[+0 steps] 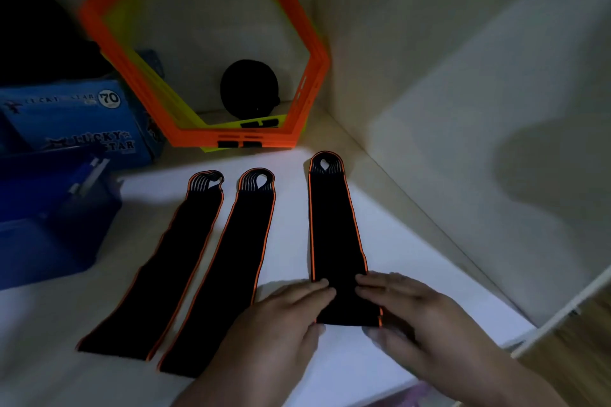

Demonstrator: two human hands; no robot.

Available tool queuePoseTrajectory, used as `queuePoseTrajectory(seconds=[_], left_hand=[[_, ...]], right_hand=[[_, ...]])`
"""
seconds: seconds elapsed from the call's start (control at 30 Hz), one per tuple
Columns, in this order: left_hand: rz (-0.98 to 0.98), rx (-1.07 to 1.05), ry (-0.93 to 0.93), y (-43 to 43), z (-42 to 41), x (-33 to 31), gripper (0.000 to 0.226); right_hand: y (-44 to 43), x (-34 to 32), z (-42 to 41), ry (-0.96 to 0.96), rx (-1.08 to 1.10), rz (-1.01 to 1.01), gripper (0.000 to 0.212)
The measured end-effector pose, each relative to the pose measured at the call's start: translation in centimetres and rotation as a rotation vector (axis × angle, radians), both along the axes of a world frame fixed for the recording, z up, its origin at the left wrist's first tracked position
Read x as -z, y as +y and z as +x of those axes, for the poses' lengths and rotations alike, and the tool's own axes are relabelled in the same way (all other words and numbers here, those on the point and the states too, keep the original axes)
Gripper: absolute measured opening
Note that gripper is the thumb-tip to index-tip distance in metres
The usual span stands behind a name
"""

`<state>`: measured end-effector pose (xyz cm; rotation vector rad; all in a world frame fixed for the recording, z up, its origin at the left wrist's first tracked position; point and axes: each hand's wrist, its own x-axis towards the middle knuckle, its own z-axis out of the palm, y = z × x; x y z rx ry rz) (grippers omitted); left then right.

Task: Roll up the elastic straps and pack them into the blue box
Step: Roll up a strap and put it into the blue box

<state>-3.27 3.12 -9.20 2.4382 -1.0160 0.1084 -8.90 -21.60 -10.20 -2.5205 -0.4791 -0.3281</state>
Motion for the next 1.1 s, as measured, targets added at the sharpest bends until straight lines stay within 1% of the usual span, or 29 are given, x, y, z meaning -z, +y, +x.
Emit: queuePoseTrajectory(seconds=[0.07,0.13,0.27,0.37,0.47,0.53,0.63,0.77,0.87,0.93,1.0,1.1], left_hand=[[-0.067,-0.056,-0.054,-0.4,-0.2,0.5,0.047],[-0.124,-0.098,-0.046,-0.6,-0.4,0.7,0.045],[-0.282,-0.191,0.094,-0.8,-1.1,0.6,0.049],[-0.319,-0.227,0.172,-0.7,-1.4,0.6,0.042],[-0.334,-0.224,0.189,-0.7,-1.4,0.3,0.037],[-0.297,-0.215,0.157,-0.8,-1.2,0.3,0.036],[-0.231,-0.229,0.056,-1.6,-0.7,0.6,0.035],[-0.145,-0.295,-0.059,-2.6,-0.2,1.0,0.04],[-0.007,-0.36,-0.044,-3.1,0.0,0.5,0.052],[0.068,-0.396,-0.027,-3.3,0.0,0.1,0.05],[0.069,-0.406,-0.017,-3.5,0.1,-0.1,0.042],[-0.026,-0.45,0.015,-3.4,0.6,-0.5,0.038]], right_hand=[[0.0,0.1,0.0,-0.037,0.013,0.005,0.043],[-0.1,-0.1,0.1,-0.029,0.017,0.027,0.044],[-0.3,-0.5,0.2,0.001,0.005,0.075,0.039],[-0.5,-0.7,0.3,0.049,0.01,0.103,0.037],[-0.6,-0.9,0.5,0.101,0.004,0.13,0.035],[-0.5,-1.1,0.7,0.139,0.005,0.129,0.03],[-0.3,-1.3,1.1,0.179,0.041,0.115,0.024],[-0.1,-1.2,1.8,0.189,0.113,0.07,0.029],[0.3,-1.2,2.1,0.198,0.176,0.061,0.033],[0.5,-1.5,2.2,0.198,0.214,0.044,0.036],[0.7,-1.9,2.2,0.195,0.274,0.048,0.036],[0.6,-2.3,2.3,0.162,0.368,0.153,0.029]])
